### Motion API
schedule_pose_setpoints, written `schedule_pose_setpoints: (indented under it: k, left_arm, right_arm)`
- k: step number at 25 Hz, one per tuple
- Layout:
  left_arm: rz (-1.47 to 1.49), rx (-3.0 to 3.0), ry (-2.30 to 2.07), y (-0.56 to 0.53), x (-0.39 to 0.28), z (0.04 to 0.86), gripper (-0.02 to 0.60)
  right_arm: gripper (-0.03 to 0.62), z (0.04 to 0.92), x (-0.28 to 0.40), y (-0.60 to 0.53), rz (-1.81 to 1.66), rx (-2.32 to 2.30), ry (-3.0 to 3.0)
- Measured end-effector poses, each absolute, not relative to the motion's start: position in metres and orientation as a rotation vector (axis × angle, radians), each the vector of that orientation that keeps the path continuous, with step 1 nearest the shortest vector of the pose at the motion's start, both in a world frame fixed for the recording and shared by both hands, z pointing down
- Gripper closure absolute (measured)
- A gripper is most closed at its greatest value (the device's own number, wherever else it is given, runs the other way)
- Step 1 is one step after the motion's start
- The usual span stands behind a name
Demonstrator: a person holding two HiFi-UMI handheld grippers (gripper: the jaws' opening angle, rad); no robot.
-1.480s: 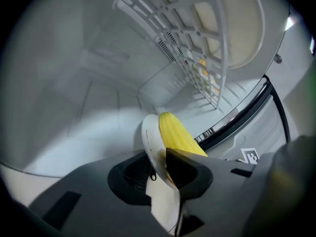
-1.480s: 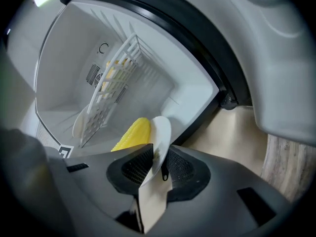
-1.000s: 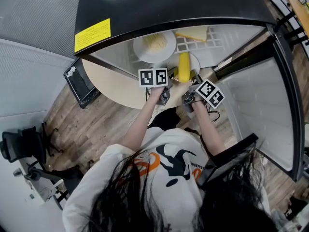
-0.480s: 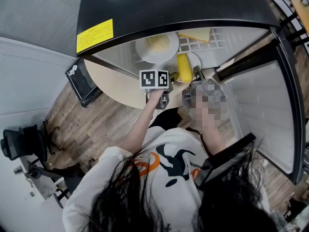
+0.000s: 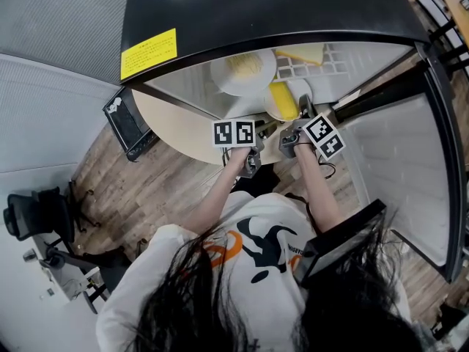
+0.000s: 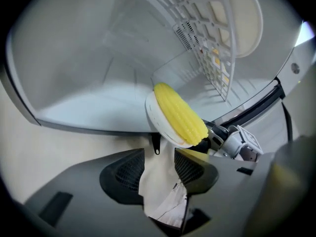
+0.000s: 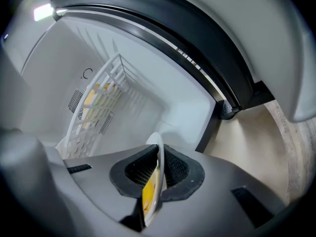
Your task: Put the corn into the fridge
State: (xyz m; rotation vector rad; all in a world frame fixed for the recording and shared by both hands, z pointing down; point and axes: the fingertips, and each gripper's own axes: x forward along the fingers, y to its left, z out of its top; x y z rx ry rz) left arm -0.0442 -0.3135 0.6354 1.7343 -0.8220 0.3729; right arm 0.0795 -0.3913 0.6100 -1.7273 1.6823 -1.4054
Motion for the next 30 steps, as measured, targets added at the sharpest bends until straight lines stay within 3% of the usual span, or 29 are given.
schedule_pose_setpoints:
  k: [4, 9, 16, 30]
  left_arm:
    - [0.294, 1.732, -0.76, -0.31, -0.025, 0.64, 0.408]
    - [0.256, 1.788, -0.712, -0.311, -0.012, 0.627, 0.568]
    - [0.195, 1.738, -0.754, -0.318, -0.016, 0.628, 0.571]
    - [0.171, 1.705, -0.885, -0.354, -0.039, 0.629, 0.571]
  right_arm:
    - [0.565, 0.62, 0.079, -0.387, -1.426, -1.715, 1.68]
    - [0.546, 0.622, 0.077, -0.384, -1.423, -1.75, 1.826]
    - [0.502, 0.621, 0.074, -0.382, -1.406, -1.918, 2.091]
    - [0.479, 0.627, 0.066, -0.369, -1.491, -1.955, 1.99]
